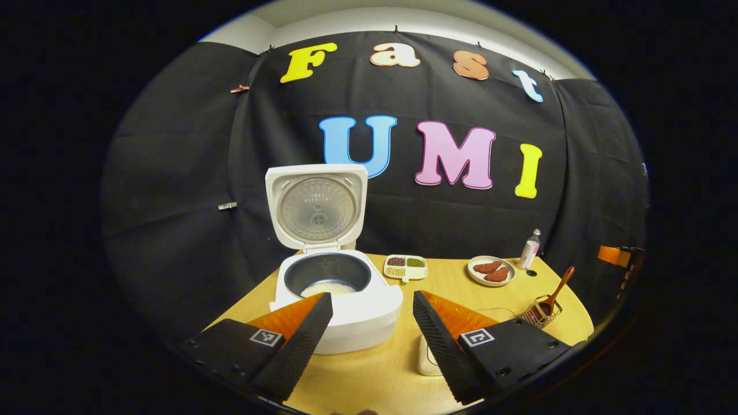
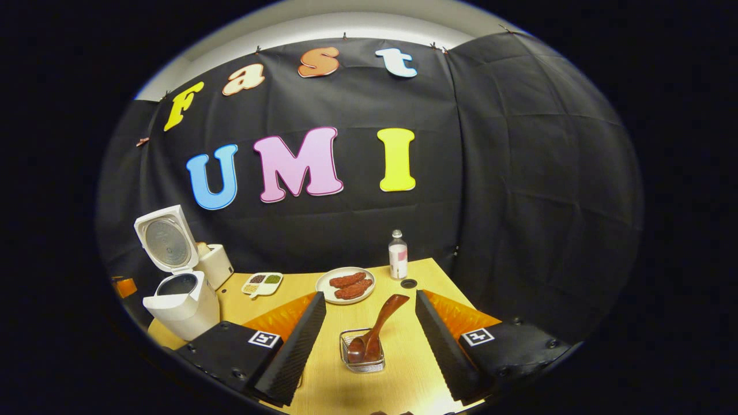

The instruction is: Close the left gripper, press the button to open the rice cooker; take a wooden spoon from the chopstick holder with the right hand, scoop a spoonful of rice and pour it into the rice cooker, then put the wooden spoon back into the chopstick holder.

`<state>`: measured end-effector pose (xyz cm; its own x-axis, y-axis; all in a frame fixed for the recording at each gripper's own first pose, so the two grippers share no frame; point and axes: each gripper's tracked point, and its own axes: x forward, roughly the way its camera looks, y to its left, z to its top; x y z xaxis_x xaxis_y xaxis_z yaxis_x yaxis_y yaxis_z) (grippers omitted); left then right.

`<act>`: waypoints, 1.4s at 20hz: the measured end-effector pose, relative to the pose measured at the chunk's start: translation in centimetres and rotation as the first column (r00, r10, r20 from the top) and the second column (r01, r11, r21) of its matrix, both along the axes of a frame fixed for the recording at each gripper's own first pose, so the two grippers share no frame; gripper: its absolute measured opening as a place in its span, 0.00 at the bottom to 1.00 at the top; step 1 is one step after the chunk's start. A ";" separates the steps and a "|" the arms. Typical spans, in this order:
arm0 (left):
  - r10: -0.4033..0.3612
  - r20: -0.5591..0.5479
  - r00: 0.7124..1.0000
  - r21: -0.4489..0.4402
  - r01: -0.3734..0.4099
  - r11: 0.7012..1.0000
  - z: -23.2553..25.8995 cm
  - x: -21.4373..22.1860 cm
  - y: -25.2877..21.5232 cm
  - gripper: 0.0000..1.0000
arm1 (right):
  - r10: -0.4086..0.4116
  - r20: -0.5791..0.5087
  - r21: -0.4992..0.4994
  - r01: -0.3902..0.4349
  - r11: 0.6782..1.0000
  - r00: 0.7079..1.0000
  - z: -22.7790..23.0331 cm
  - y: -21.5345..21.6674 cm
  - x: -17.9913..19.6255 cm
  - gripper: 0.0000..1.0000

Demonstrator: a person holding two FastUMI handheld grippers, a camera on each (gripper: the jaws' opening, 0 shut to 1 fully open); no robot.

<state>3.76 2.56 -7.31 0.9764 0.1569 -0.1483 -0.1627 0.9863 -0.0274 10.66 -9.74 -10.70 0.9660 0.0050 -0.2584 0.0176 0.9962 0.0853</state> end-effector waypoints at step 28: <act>0.219 -0.186 0.958 -0.082 -0.237 0.968 -7.3 -5.3 -3.9 0.96 | 0.113 -0.455 0.329 0.048 0.943 0.883 -18.0 1.3 10.1 0.23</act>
<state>-1.51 -1.33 -14.58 0.8741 0.3472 -0.3398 -0.3938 0.9159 -0.0772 20.76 -8.43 -28.69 0.7333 0.1947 -0.6515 0.1035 0.9150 0.3900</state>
